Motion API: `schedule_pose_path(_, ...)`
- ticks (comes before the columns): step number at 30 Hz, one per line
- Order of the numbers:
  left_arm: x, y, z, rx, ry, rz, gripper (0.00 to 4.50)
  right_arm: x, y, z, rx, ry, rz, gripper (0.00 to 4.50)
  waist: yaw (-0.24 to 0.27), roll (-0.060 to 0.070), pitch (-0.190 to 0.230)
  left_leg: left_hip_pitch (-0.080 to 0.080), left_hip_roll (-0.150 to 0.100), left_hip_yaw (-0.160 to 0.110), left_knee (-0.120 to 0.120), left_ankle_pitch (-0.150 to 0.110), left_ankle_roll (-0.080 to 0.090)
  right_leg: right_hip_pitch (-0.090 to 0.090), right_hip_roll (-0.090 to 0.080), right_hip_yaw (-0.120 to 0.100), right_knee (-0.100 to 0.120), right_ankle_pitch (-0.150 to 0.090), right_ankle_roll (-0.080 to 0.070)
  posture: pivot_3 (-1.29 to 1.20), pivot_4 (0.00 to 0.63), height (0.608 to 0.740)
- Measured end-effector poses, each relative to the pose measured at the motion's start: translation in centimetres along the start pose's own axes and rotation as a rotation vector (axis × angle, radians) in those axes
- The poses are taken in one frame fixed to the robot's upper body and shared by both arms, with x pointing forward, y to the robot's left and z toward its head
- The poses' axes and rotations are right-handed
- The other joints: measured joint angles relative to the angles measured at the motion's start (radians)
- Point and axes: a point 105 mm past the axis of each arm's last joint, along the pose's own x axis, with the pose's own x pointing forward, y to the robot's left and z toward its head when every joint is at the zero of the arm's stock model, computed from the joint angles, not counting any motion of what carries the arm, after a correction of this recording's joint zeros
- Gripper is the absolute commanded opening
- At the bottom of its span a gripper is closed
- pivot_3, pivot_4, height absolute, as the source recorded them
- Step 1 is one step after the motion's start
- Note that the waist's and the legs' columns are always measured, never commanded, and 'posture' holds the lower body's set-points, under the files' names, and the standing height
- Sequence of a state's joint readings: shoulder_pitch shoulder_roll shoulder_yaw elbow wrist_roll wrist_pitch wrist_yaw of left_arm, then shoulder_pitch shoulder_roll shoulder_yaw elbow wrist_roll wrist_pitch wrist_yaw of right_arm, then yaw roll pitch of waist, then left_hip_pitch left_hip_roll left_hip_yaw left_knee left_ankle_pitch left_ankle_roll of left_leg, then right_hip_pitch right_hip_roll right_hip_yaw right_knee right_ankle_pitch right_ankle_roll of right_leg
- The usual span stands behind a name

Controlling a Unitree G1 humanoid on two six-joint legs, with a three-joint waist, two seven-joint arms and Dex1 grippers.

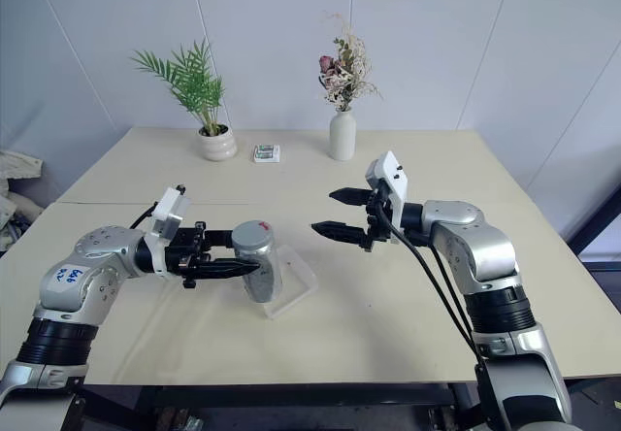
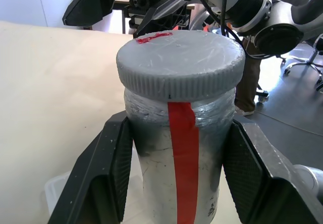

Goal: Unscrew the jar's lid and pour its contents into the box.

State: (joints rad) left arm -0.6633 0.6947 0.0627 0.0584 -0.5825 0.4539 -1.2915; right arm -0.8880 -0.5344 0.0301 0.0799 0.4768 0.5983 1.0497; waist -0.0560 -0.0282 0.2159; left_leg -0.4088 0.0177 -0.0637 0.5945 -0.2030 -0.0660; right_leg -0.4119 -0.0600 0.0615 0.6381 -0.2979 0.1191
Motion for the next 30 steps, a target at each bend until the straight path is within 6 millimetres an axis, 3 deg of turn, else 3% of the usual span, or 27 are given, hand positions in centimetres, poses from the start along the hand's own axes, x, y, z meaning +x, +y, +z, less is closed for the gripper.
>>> schedule_pose_path(4, 0.0, 0.0, 0.1, 0.015, -0.001, 0.001, 2.34, 0.0, 0.5, 0.6, 0.034, -0.036, 0.025, 4.48, 0.0, 0.0, 0.0, 0.0, 0.0, 0.0, 0.0, 0.0, 0.0, 0.0, 0.0, 0.0, 0.0, 0.0, 0.0, 0.0, 0.15, 0.74)
schedule_pose_path(12, -0.1, 0.7, -0.3, 0.086, 0.013, 0.042, 2.34, 3.0, 5.3, 3.2, 0.023, -0.132, 0.188, 4.48, 0.001, 0.0, 0.0, 0.0, 0.0, 0.0, 0.0, 0.0, 0.0, 0.0, 0.0, 0.0, 0.0, 0.0, 0.0, 0.0, 0.15, 0.74)
schedule_pose_path(17, 0.1, 0.7, -0.3, 0.111, 0.007, 0.046, 2.34, 4.7, 7.3, 3.6, 0.011, -0.145, 0.228, 4.48, 0.003, 0.0, 0.0, 0.0, 0.0, 0.0, 0.0, 0.0, 0.0, 0.0, 0.0, 0.0, 0.0, 0.0, 0.0, 0.0, 0.15, 0.74)
schedule_pose_path(22, 0.6, 0.7, -0.4, 0.121, -0.007, 0.043, 2.34, 6.1, 8.2, 2.7, 0.013, -0.106, 0.244, 4.48, 0.002, 0.0, 0.0, 0.0, 0.0, 0.0, 0.0, 0.0, 0.0, 0.0, 0.0, 0.0, 0.001, 0.0, 0.0, 0.0, 0.15, 0.74)
schedule_pose_path(30, 0.8, 0.7, -0.4, 0.121, -0.017, 0.04, 2.34, 7.8, 7.6, 2.6, -0.019, -0.086, 0.211, 4.48, 0.002, 0.0, 0.0, 0.0, 0.0, 0.0, 0.0, 0.0, 0.0, 0.0, 0.0, 0.0, 0.001, 0.0, 0.0, 0.0, 0.15, 0.74)
